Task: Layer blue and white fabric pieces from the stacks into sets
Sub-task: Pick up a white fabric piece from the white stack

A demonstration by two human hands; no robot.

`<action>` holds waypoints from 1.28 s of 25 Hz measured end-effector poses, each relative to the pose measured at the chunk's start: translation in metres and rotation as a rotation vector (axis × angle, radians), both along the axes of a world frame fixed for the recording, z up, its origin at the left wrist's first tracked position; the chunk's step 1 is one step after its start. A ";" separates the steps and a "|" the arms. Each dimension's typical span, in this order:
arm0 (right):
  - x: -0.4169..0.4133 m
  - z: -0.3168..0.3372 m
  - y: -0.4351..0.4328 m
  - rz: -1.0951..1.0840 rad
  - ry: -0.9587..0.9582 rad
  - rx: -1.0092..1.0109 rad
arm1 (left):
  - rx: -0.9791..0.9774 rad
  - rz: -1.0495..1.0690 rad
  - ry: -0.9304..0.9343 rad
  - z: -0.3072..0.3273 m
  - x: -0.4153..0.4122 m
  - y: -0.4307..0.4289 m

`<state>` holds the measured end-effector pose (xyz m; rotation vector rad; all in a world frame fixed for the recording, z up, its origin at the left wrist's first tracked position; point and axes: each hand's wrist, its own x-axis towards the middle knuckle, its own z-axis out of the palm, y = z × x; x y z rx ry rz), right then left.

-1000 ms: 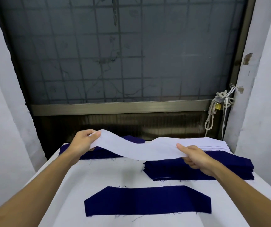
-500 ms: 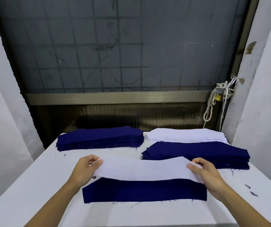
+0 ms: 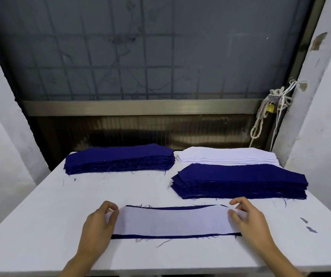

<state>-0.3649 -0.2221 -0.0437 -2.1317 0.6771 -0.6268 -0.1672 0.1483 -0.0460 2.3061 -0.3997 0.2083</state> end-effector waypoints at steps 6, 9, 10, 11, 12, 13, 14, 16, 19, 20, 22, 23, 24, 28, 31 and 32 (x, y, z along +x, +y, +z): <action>0.003 -0.002 0.003 -0.079 0.076 -0.199 | 0.076 0.001 -0.018 -0.004 0.002 -0.004; 0.004 -0.004 0.002 -0.097 0.108 -0.265 | 0.066 0.008 -0.004 -0.007 0.005 -0.004; 0.005 -0.006 0.001 -0.099 0.117 -0.283 | 0.055 0.015 0.005 -0.008 0.005 -0.004; 0.006 -0.007 0.000 -0.097 0.121 -0.296 | 0.044 0.020 0.012 -0.008 0.005 -0.004; 0.006 -0.007 0.000 -0.091 0.121 -0.305 | 0.036 0.020 0.018 -0.009 0.005 -0.003; 0.006 -0.008 0.000 -0.085 0.121 -0.312 | 0.036 0.017 0.019 -0.009 0.005 -0.003; 0.007 -0.007 0.000 -0.081 0.123 -0.313 | 0.067 0.013 0.013 -0.007 0.006 -0.004; 0.010 -0.003 -0.002 -0.088 0.137 -0.312 | 0.244 -0.007 -0.038 0.005 0.011 -0.011; 0.019 0.011 -0.006 -0.122 0.115 -0.316 | 0.424 -0.095 -0.123 0.037 0.032 -0.041; 0.024 0.018 -0.009 -0.120 0.091 -0.315 | 0.399 -0.125 -0.129 0.050 0.039 -0.055; 0.039 0.035 -0.018 -0.097 0.044 -0.317 | 0.289 -0.186 -0.122 0.075 0.053 -0.086; 0.047 0.044 -0.023 -0.083 0.032 -0.313 | 0.233 -0.222 -0.113 0.086 0.060 -0.103; 0.056 0.053 -0.029 -0.070 0.027 -0.305 | 0.187 -0.259 -0.099 0.096 0.068 -0.122; 0.098 0.080 -0.055 -0.051 0.033 -0.231 | 0.103 -0.375 -0.022 0.125 0.094 -0.194; 0.134 0.088 -0.076 -0.046 0.084 -0.243 | 0.145 -0.428 -0.025 0.126 0.115 -0.246; 0.147 0.090 -0.083 -0.043 0.098 -0.237 | 0.173 -0.434 -0.022 0.124 0.123 -0.262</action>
